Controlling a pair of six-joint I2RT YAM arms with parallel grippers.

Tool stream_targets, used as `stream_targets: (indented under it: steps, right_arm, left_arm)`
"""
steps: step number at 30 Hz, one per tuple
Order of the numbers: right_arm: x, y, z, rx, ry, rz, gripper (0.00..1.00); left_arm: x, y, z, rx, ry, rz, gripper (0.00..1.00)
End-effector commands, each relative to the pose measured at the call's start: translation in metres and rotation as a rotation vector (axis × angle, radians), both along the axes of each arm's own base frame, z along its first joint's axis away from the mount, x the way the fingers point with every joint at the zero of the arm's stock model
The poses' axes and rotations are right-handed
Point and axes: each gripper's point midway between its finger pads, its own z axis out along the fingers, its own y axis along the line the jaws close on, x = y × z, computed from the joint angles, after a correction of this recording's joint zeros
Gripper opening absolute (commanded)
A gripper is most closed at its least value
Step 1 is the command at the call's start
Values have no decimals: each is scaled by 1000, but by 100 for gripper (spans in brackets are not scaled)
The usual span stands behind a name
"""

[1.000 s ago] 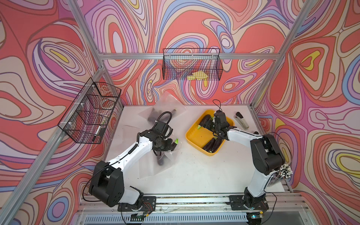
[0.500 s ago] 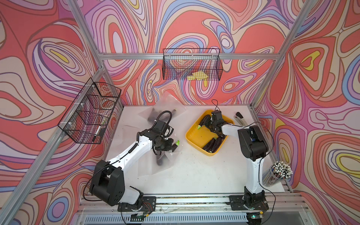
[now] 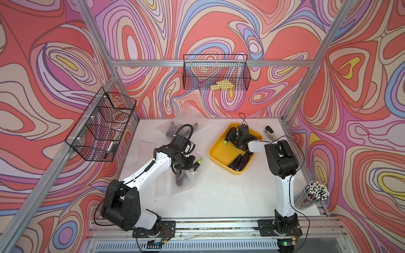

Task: Place the eggplant in a zip-top bag and seal the zipper
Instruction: Pick up the eggplant from the basket, then place the eggplant in the zipper food storage bag.

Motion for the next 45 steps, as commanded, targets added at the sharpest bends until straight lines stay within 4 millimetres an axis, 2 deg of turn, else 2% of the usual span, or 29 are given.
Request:
stream_targets:
  steps: [1,5,8,11,13,15,18,21,24,28,31,38,42,45]
  right_arm:
    - [-8,-5,42,-20,-76,23,32]
    - [-34,-7,84,-21,-136,60,32]
    - [-62,4,111,-23,-182,104,32]
    - [-96,33,139,2,-261,157,32]
    - [-121,67,152,17,-313,199,33]
    - [-144,102,161,49,-366,240,33]
    - [-176,143,165,96,-412,283,33]
    - [-200,168,158,102,-419,310,33]
    - [-222,178,155,82,-452,309,33]
    - [-238,185,148,46,-488,295,33]
    - [-235,188,142,38,-525,267,33]
    - [-222,186,163,-11,-612,209,34]
    - [-219,187,157,-39,-614,213,35]
    - [-229,197,140,-36,-565,276,35]
  left_arm:
    - [4,4,8,2,-21,2,0]
    - [7,-2,7,-20,-9,2,0]
    - [11,-7,8,-43,-2,8,0]
    - [13,-13,10,-77,14,15,0]
    - [12,-19,12,-116,30,11,0]
    - [11,-23,15,-145,46,15,0]
    - [10,-25,19,-188,64,32,0]
    - [8,-20,22,-220,78,62,0]
    - [9,-18,26,-259,84,86,0]
    - [8,-26,33,-344,95,67,0]
    - [3,-38,40,-432,128,4,0]
    - [-4,-27,39,-369,122,14,0]
    - [1,-22,40,-369,118,46,0]
    - [12,-18,48,-424,96,104,0]
